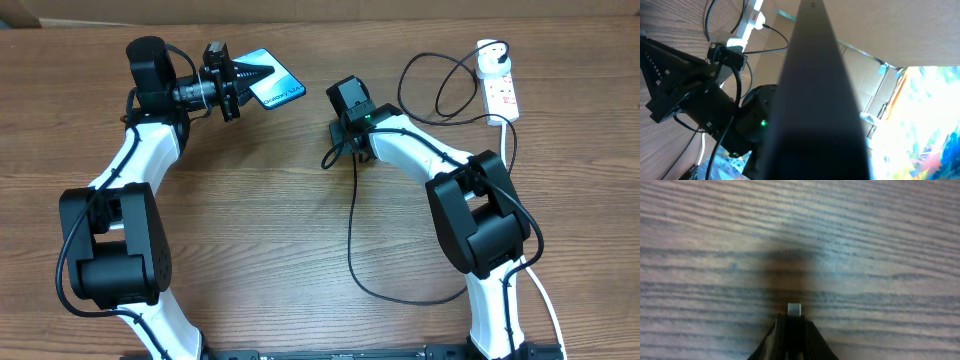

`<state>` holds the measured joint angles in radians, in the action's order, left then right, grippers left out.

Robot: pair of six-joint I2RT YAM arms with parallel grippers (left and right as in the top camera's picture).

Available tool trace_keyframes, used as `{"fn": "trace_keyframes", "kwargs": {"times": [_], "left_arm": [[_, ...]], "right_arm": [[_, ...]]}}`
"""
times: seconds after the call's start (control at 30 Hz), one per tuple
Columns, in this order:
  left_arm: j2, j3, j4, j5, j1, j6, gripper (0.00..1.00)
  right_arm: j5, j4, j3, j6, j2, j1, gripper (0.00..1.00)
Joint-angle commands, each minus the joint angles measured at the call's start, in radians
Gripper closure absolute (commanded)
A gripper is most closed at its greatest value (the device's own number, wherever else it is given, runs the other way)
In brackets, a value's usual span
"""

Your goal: Plug charger to phone and switch on socket

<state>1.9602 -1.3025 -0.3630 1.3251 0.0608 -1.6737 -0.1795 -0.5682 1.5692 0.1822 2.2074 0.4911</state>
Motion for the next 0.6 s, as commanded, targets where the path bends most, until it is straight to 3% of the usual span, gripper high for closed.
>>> {"fn": "trace_keyframes", "kwargs": {"times": [0.0,0.07,0.1,0.17,0.2,0.37,0.57], "left_arm": [[-0.012,-0.010,-0.009,0.021,0.006,-0.005,0.96],[-0.012,-0.010,-0.008,0.021,0.006,-0.002,0.96],[-0.012,-0.010,-0.008,0.020,0.006,-0.002,0.96],[-0.012,-0.010,-0.009,0.018,0.006,-0.002,0.96],[-0.012,-0.010,-0.008,0.017,0.006,-0.002,0.96],[-0.012,-0.010,-0.009,0.018,0.006,-0.002,0.96],[-0.012,-0.010,-0.008,0.018,0.006,0.002,0.96]], "right_arm": [[0.027,-0.031,0.017,0.003,-0.043,-0.005,0.89],[0.035,-0.054,0.016,0.003,-0.043,-0.006,0.88],[0.040,-0.060,0.016,0.003,-0.043,-0.007,0.79],[0.042,-0.071,0.016,0.003,-0.043,-0.008,0.38],[0.042,-0.074,0.016,0.003,-0.043,-0.009,0.29],[0.060,-0.095,0.016,0.003,-0.043,-0.010,0.30],[0.076,-0.092,0.016,0.003,-0.043,-0.010,0.46]]}}
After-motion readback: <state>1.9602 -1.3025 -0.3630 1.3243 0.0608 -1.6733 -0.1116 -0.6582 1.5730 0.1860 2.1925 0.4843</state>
